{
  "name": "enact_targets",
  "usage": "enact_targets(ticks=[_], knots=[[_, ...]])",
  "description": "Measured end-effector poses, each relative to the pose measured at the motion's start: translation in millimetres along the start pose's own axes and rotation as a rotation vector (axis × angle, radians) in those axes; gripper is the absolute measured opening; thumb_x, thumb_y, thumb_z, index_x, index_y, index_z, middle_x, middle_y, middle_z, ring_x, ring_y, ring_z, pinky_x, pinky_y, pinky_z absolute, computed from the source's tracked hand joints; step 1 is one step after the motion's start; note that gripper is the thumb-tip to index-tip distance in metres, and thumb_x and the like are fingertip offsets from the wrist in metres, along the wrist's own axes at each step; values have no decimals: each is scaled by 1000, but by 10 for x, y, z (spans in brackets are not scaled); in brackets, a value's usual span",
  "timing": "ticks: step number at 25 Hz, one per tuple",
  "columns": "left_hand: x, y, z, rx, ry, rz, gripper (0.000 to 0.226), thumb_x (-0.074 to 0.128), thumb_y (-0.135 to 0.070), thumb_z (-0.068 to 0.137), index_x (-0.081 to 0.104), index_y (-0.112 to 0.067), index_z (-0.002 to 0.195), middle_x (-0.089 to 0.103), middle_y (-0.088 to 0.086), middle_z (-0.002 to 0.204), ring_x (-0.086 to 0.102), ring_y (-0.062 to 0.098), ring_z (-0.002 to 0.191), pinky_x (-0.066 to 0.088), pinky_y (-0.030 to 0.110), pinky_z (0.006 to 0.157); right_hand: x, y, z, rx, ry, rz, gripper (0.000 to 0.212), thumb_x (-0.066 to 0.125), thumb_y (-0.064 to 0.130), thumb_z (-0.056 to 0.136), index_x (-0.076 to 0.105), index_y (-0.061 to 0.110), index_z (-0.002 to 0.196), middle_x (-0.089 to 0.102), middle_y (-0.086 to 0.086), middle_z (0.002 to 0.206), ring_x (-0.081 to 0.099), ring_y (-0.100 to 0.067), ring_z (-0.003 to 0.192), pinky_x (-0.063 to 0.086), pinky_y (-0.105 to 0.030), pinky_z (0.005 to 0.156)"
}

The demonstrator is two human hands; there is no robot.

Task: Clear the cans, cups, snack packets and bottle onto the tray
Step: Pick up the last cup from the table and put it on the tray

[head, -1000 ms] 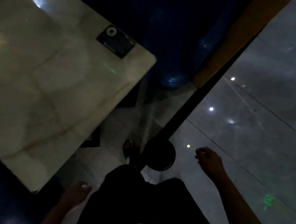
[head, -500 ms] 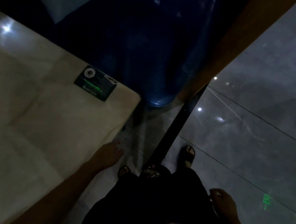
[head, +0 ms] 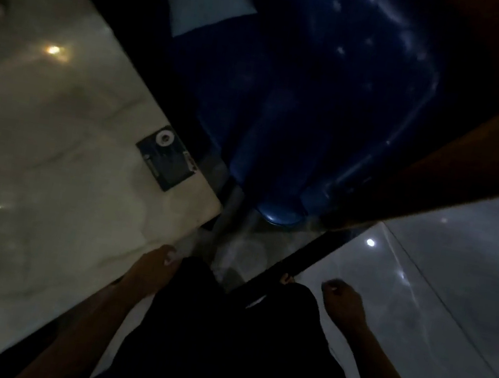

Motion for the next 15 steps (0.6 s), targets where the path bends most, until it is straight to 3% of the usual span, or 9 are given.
enact_targets(ticks=[3,7,12,15], knots=[[-21,371,-233,-80,-113,-116,28,58,-20,94,63,-2,116,68,19,114,63,31,110,45,32,89,113,1095,344,-274,153,-17,17,57,0,92,66,-7,104,66,-26,107,65,-43,95,53,-42,81],[-43,782,-143,-206,-110,-247,31,58,-24,94,59,-7,121,66,14,115,62,28,110,45,32,88,362,1900,591,-294,217,-194,26,51,27,97,66,12,113,67,-13,115,61,-29,104,43,-32,87],[-305,967,149,-242,-283,-263,36,58,-25,92,59,-9,124,61,17,125,60,32,114,47,36,93,638,2449,564,-303,304,-353,24,52,27,97,67,17,113,68,-10,117,62,-29,108,42,-28,84],[-438,992,333,-242,-332,-243,49,55,-30,92,49,-12,137,42,14,149,47,30,131,44,40,102,871,2682,510,-320,359,-469,22,51,28,96,67,21,110,68,-8,116,62,-26,108,43,-28,86]])
Point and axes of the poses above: each hand's wrist, its own z-axis towards the middle knuckle, its own x-axis out of the palm, y = z × x, the point moved 9 cm from there along z, towards the middle knuckle
